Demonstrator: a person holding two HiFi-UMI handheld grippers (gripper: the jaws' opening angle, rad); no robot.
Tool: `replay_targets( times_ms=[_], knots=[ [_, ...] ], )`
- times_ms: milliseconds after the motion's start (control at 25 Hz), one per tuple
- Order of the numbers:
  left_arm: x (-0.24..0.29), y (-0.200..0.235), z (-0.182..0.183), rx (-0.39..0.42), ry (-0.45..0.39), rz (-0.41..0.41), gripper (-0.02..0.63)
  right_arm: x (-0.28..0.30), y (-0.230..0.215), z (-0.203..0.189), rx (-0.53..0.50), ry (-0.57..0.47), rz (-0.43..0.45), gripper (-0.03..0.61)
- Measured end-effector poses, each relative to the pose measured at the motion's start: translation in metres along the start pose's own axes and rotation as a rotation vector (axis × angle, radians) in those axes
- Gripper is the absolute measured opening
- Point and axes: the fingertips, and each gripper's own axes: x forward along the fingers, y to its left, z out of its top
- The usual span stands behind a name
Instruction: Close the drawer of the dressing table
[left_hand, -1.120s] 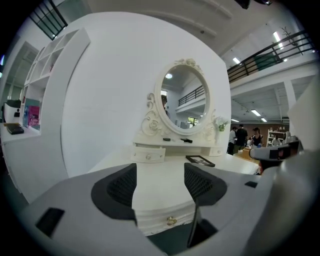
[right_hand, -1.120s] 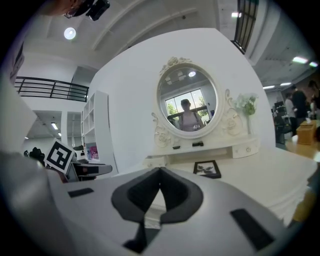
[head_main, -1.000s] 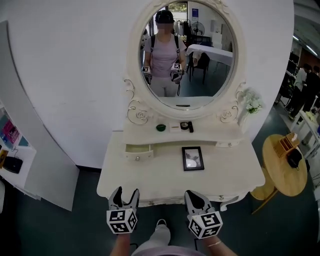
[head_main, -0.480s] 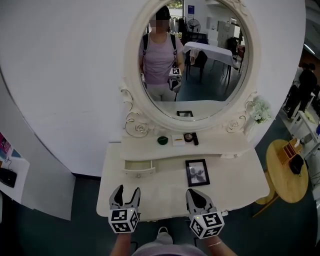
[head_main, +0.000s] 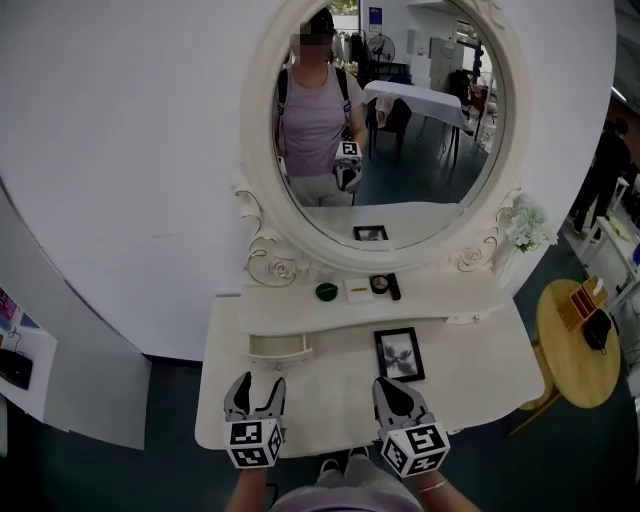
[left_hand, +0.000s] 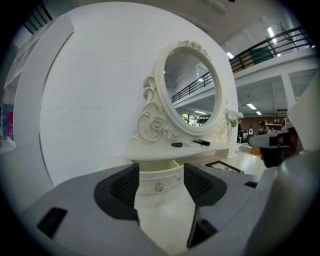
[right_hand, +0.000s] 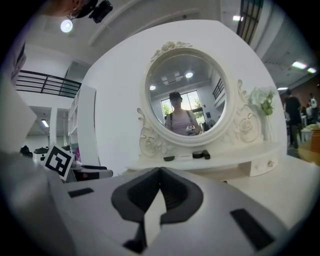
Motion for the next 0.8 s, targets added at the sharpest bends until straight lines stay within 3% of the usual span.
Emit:
replay_targets(
  times_ms=[800],
  knots=[
    [0.046,-0.005,-0.010,-0.046,0.062,0.067,0.255,0.043,-0.035,0.022,-0.010,-0.005,0.065,0.002]
  ],
)
